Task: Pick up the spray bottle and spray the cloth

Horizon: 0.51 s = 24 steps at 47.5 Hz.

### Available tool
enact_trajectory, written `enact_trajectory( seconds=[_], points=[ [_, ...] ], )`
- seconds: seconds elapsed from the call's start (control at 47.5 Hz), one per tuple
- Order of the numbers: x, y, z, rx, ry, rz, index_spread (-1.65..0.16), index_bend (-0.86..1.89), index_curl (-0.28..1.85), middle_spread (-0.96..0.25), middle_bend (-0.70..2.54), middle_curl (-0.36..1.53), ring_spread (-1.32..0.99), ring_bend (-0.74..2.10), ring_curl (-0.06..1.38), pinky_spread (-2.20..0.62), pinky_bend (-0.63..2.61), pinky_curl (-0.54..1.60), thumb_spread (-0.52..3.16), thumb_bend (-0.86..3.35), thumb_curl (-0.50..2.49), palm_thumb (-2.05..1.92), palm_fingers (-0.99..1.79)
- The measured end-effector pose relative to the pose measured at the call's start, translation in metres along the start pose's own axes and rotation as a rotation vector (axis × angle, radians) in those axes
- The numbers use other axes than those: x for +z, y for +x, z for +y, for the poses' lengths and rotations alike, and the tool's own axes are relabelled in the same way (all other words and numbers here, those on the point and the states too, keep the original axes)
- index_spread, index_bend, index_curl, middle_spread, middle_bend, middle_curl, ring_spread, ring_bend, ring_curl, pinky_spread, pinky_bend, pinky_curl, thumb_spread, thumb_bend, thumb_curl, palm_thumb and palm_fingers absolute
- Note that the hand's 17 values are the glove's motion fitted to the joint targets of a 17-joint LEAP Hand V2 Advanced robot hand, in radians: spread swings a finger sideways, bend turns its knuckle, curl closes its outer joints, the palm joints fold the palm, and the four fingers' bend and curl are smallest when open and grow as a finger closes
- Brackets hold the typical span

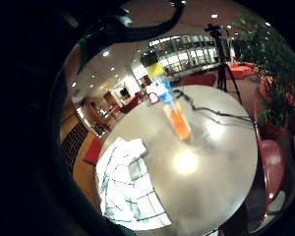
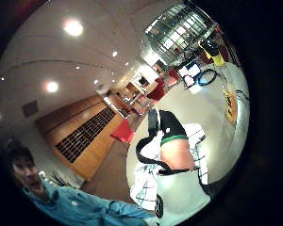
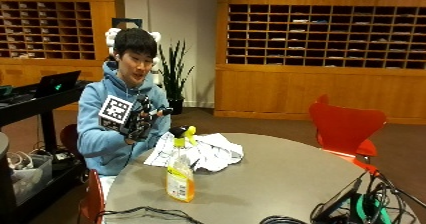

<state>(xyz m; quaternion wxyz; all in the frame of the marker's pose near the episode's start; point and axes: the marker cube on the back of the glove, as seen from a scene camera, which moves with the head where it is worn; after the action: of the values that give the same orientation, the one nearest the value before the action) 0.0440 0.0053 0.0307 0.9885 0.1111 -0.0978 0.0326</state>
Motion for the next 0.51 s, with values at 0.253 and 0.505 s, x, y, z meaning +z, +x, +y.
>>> enact_trajectory(
  seconds=[0.253, 0.505],
  points=[
    [0.02, 0.031, -0.022, 0.248, -0.036, -0.066, -0.31, 0.09, 0.09, 0.02, 0.21, 0.24, 0.09, 0.56, 0.25, 0.17, 0.72, 0.33, 0.98, 0.09, 0.35, 0.7, 0.11],
    [0.051, 0.065, -0.033, 0.232, -0.023, -0.056, -0.32, 0.11, 0.11, 0.02, 0.21, 0.28, 0.09, 0.56, 0.26, 0.16, 0.73, 0.34, 1.0, 0.01, 0.39, 0.74, 0.07]
  ],
)
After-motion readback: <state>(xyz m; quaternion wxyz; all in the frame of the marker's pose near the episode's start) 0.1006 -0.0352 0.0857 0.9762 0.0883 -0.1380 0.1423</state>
